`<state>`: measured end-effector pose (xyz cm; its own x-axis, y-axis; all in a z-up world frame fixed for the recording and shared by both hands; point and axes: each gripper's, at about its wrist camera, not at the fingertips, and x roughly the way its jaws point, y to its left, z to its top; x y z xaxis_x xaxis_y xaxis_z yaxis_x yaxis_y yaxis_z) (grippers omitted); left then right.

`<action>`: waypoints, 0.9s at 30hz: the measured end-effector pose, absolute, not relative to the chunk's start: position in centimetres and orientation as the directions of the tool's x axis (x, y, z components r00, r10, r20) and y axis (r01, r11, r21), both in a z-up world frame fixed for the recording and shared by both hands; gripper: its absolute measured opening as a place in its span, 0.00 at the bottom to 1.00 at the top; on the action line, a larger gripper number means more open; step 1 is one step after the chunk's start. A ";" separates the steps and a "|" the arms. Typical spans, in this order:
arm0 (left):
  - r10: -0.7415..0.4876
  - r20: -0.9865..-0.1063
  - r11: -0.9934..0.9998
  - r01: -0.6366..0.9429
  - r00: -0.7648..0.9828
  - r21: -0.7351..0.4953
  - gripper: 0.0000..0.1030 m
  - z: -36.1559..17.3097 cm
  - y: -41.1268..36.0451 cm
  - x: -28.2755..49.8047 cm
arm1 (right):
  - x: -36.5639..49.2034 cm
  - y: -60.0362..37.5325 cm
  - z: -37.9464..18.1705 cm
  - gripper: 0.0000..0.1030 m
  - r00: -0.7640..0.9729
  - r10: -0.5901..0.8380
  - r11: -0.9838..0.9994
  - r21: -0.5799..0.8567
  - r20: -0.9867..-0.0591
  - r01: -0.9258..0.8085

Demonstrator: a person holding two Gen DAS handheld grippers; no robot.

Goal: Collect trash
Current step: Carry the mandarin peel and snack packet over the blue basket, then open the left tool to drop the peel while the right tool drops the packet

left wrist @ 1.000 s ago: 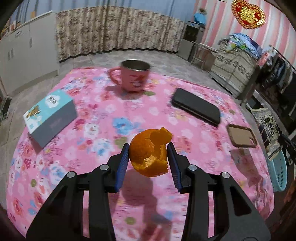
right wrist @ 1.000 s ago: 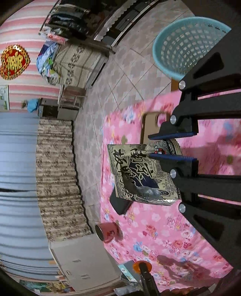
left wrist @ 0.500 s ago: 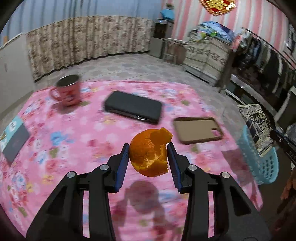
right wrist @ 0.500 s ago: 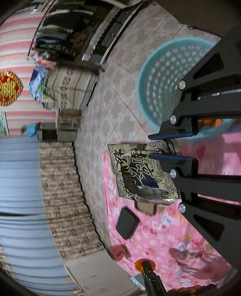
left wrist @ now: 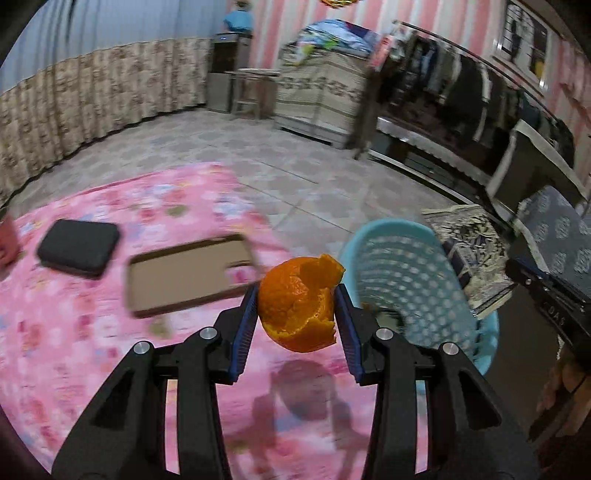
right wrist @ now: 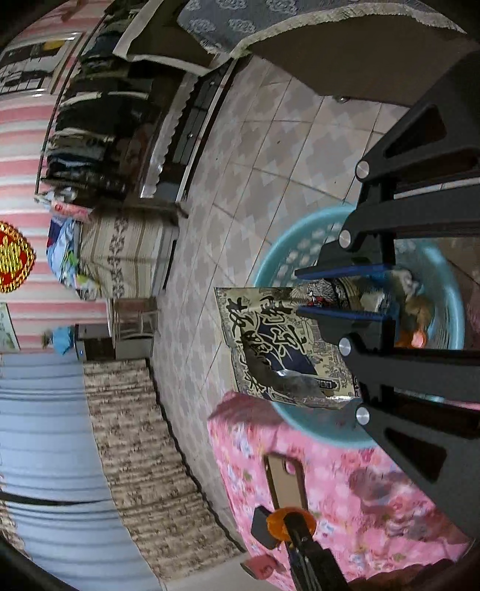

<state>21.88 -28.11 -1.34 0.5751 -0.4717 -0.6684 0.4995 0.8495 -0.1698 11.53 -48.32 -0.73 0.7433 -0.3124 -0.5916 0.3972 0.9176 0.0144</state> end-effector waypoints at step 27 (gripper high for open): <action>-0.489 -0.585 0.840 0.530 0.647 -0.116 0.95 0.8 -33.7 21.7 | 12.8 -51.6 -3.7 0.15 0.712 -0.312 0.901 0.042 -0.629 0.432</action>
